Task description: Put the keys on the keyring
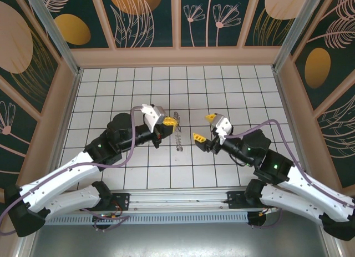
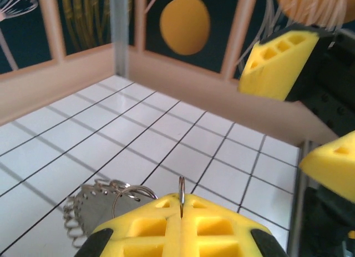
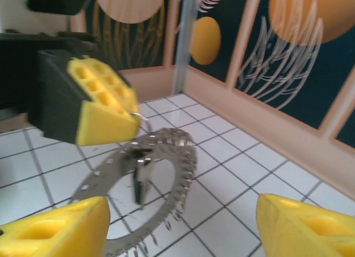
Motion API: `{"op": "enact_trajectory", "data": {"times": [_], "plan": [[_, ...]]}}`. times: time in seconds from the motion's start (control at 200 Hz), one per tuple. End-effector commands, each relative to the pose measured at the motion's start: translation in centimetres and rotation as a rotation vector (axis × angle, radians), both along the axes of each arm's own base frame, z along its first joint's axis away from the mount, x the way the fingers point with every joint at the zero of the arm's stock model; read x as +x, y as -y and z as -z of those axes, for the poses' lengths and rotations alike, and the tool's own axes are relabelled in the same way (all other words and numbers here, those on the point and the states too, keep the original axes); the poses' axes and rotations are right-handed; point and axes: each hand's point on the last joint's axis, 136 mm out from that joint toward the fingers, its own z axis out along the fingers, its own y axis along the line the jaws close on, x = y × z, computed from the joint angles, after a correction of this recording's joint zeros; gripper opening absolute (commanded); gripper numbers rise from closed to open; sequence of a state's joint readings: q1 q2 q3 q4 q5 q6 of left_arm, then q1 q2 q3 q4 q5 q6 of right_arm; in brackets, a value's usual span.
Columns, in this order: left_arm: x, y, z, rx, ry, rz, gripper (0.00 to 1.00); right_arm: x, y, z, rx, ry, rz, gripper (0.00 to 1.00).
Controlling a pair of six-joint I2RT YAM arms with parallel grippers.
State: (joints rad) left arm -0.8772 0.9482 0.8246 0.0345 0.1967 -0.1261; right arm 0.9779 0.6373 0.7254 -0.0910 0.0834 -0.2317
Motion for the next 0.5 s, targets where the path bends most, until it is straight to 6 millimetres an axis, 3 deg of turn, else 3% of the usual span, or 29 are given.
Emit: {"op": "enact_trajectory", "data": {"times": [0.0, 0.13, 0.24, 0.3, 0.415, 0.48, 0.495], "plan": [[1.5, -1.4, 2.0, 0.043, -0.043, -0.13, 0.0, 2.0, 0.3, -0.7, 0.077, -0.023, 0.047, 0.81], [2.3, -0.8, 3.0, 0.057, -0.056, -0.141, 0.0, 3.4, 0.7, 1.0, 0.075, -0.077, 0.101, 0.87], [3.3, 1.0, 2.6, 0.055, -0.058, -0.12, 0.0, 4.0, 1.5, 1.8, 0.11, -0.102, 0.144, 0.93], [4.4, 2.3, 2.6, 0.068, -0.061, -0.119, 0.0, 4.3, 2.0, 2.7, 0.123, -0.123, 0.168, 0.99], [6.5, 4.4, 2.6, 0.056, -0.052, -0.104, 0.0, 5.2, 3.5, 3.6, 0.155, -0.158, 0.263, 0.99], [7.8, 5.2, 3.7, 0.04, -0.081, -0.086, 0.0, 5.3, 4.4, 3.7, 0.177, -0.158, 0.305, 0.99], [8.3, 5.5, 2.7, 0.015, -0.071, -0.08, 0.0, 5.3, 4.6, 3.7, 0.181, -0.157, 0.316, 0.99]]}}
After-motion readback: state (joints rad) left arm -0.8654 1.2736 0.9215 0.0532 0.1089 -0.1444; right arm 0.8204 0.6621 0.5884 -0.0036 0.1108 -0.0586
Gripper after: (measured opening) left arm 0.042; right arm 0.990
